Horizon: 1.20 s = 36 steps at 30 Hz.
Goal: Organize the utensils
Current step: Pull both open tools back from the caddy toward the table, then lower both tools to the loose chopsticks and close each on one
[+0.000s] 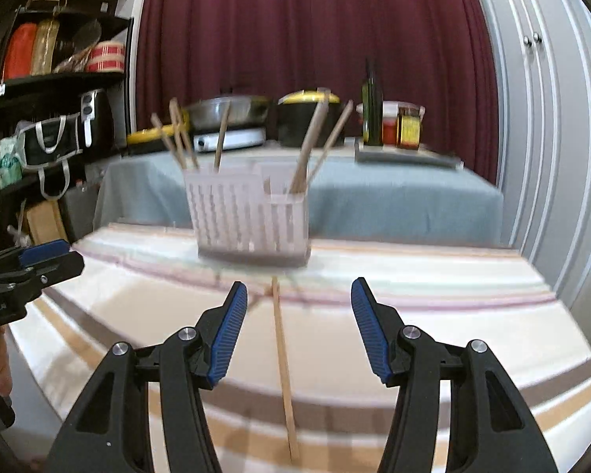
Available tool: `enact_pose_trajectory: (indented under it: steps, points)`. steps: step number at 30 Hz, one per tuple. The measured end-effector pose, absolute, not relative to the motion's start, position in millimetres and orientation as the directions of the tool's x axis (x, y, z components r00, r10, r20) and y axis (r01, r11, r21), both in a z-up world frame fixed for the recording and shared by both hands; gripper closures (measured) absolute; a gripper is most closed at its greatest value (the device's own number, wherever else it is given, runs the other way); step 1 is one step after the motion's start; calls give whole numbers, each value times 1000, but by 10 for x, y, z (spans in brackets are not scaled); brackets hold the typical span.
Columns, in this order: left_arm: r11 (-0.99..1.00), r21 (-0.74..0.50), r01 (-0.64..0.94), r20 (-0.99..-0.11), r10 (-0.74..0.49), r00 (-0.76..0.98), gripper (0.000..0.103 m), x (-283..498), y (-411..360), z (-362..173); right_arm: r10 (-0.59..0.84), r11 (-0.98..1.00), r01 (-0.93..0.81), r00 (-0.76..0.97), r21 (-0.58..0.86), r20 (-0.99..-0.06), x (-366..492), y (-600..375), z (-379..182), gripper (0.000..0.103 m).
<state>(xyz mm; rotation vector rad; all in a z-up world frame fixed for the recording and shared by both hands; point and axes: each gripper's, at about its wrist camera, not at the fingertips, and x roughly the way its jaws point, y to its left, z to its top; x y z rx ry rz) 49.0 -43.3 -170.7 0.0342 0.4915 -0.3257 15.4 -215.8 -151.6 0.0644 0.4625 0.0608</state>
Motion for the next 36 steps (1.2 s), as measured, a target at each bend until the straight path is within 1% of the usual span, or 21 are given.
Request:
enact_pose_trajectory:
  steps: [5, 10, 11, 13, 15, 17, 18, 20, 21, 24, 27, 29, 31, 36]
  points:
    - [939, -54, 341, -528, -317, 788, 41, 457, -543, -2039, 91, 995, -58, 855, 80, -510, -14, -2145, -1904, 48]
    - [924, -56, 378, -563, -342, 752, 45, 467, -674, -2259, 109, 993, -70, 834, 93, -541, -94, -2109, -2120, 48]
    - [921, -58, 384, -569, -347, 745, 48, 473, -699, -2280, 111, 993, -70, 833, 94, -543, -93, -2100, -2130, 48]
    - [917, -57, 394, -584, -350, 732, 51, 481, -733, -2353, 113, 993, -72, 832, 97, -543, -96, -2096, -2148, 48]
    - [916, -64, 397, -597, -353, 720, 56, 488, -749, -2414, 112, 993, -72, 838, 96, -534, -102, -2100, -2138, 48]
    - [912, -73, 404, -613, -361, 703, 65, 502, -757, -2462, 113, 993, -69, 838, 101, -534, -98, -2106, -2141, 48]
    - [911, -75, 406, -619, -362, 697, 67, 507, -764, -2483, 111, 993, -67, 839, 101, -532, -102, -2104, -2147, 49]
    - [907, -77, 414, -628, -367, 687, 76, 507, -775, -2528, 108, 993, -65, 840, 100, -532, -107, -2104, -2152, 49]
    - [908, -71, 414, -623, -364, 692, 77, 499, -778, -2532, 109, 993, -65, 839, 101, -533, -106, -2105, -2155, 50]
    - [904, -72, 421, -618, -372, 692, 86, 482, -773, -2534, 111, 992, -64, 834, 105, -540, -110, -2101, -2172, 54]
    - [906, -74, 417, -616, -371, 695, 94, 474, -761, -2535, 116, 992, -68, 829, 107, -548, -107, -2090, -2188, 61]
    - [904, -75, 421, -615, -374, 695, 96, 465, -755, -2531, 121, 991, -71, 822, 110, -556, -102, -2080, -2211, 70]
    - [903, -69, 424, -614, -374, 695, 96, 450, -758, -2533, 131, 990, -77, 812, 118, -568, -89, -2070, -2241, 75]
    - [903, -71, 424, -617, -374, 692, 96, 432, -737, -2526, 135, 988, -68, 808, 136, -574, -107, -2076, -2267, 83]
